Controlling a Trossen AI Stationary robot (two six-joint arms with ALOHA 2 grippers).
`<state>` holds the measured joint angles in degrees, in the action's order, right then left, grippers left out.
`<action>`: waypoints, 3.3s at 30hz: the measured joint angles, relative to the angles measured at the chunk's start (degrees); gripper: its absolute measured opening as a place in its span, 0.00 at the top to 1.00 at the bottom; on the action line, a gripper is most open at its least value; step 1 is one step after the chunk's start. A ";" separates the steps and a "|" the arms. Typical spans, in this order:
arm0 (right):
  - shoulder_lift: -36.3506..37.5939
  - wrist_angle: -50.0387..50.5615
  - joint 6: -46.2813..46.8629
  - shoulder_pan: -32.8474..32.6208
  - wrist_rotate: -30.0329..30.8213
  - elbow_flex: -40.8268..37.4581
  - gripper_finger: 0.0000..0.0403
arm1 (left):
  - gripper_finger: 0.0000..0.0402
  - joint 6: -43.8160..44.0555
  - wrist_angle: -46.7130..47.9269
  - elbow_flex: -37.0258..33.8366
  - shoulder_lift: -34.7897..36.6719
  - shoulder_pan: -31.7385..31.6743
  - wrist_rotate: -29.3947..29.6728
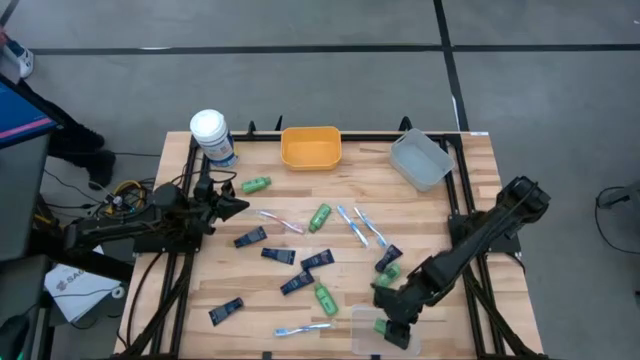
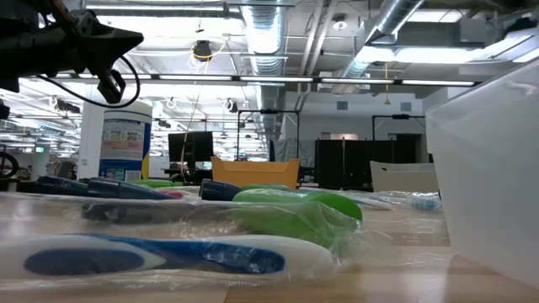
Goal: Pick & Place Travel size toiletries
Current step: Put the green shampoo into the transparent bin
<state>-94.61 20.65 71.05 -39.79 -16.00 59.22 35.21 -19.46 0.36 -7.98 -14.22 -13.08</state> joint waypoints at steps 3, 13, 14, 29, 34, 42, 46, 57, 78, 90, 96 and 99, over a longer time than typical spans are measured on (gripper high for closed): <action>-2.32 -0.15 -1.23 0.02 -1.68 1.26 0.60 | 1.00 -0.01 -0.01 0.00 -0.01 0.00 -0.01; -5.18 6.93 -5.12 0.13 -2.46 4.89 0.58 | 1.00 0.02 -0.45 -0.02 -0.01 0.00 -0.01; -5.04 7.56 -5.26 0.11 -2.46 4.90 0.57 | 1.00 0.02 -0.49 -0.02 -0.01 0.02 -0.02; -1.70 7.67 -8.01 2.87 -5.85 4.92 0.41 | 0.97 -0.26 -1.28 0.00 -0.01 0.02 0.15; 6.88 14.08 -14.47 6.60 -1.14 4.97 0.44 | 0.91 -0.36 -1.48 0.01 -0.01 0.00 1.29; 12.20 39.01 -33.87 8.57 7.85 4.92 0.47 | 0.81 -0.38 -1.68 0.00 -0.01 0.01 1.40; 9.60 43.06 -44.02 9.17 9.29 4.92 0.40 | 0.78 -0.38 -1.71 -0.02 -0.01 0.00 1.57; -1.60 39.35 -60.24 13.23 10.34 4.88 0.19 | 0.73 -0.27 -2.04 -0.02 -0.01 0.00 1.53; -7.88 28.90 -66.22 14.62 10.12 1.10 0.25 | 0.72 -0.22 -2.21 0.01 0.01 0.00 1.27; -7.54 24.91 -66.10 14.58 12.25 -1.99 0.32 | 0.72 -0.22 -2.49 -0.01 0.00 0.00 1.35; -7.58 24.88 -66.10 14.79 12.52 -2.07 0.45 | 0.72 -0.22 -2.54 -0.01 0.00 0.02 1.55; -7.60 24.91 -66.08 14.86 12.52 -2.07 0.52 | 0.72 -0.22 -2.54 -0.02 0.01 0.01 1.53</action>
<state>-102.21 45.57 4.97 -24.93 -3.48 57.14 34.98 -22.00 0.34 -7.97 -14.20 -11.55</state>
